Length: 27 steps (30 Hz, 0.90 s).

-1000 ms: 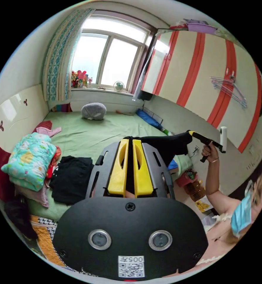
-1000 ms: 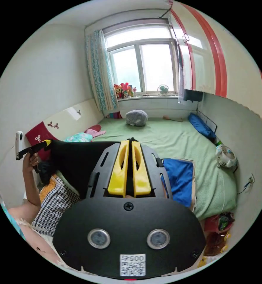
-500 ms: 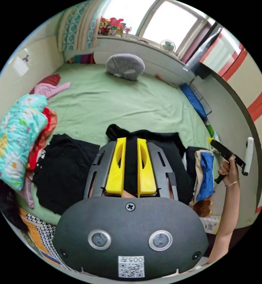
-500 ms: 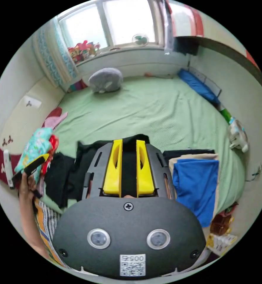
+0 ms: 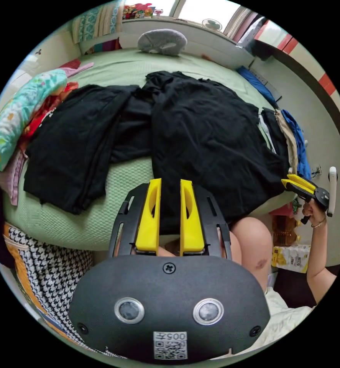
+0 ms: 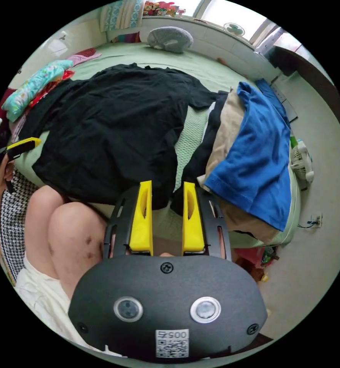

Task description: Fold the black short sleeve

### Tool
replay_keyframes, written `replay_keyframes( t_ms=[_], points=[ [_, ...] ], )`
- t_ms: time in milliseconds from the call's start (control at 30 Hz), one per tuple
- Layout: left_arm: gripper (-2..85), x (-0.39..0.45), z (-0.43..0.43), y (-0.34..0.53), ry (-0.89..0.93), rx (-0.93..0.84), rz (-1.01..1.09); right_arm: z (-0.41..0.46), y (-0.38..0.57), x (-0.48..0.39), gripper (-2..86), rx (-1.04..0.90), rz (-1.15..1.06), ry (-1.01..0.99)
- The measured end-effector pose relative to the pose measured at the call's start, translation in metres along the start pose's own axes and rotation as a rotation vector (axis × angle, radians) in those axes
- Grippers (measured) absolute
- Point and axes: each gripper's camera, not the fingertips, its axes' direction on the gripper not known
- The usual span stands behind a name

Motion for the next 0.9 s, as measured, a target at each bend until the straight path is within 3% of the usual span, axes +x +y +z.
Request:
replay_keyframes(
  t_ms=[200, 367, 500, 633, 733, 900],
  points=[
    [9.6, 0.008, 0.059, -0.01, -0.072, -0.061, 0.048, 0.041, -0.01, -0.018, 7.5, -0.022, 0.038, -0.035],
    [7.1, 0.002, 0.077, -0.03, -0.019, -0.137, -0.021, 0.056, -0.023, -0.025, 1.2, -0.06, 0.059, -0.079],
    [1.6, -0.002, 0.055, -0.043, 0.128, -0.114, -0.02, 0.03, -0.036, -0.025, -0.6, -0.058, 0.043, -0.091],
    [0.7, 0.009, -0.002, -0.041, 0.089, -0.049, 0.094, -0.021, -0.034, -0.019, -0.7, -0.026, 0.019, -0.202],
    [0.6, 0.027, -0.021, -0.024, 0.024, -0.083, 0.206, -0.041, -0.019, -0.024, -0.2, -0.037, -0.025, -0.168],
    [0.7, 0.03, 0.017, 0.005, 0.044, -0.154, 0.187, -0.017, 0.011, -0.038, 0.0, -0.114, -0.055, -0.199]
  ],
)
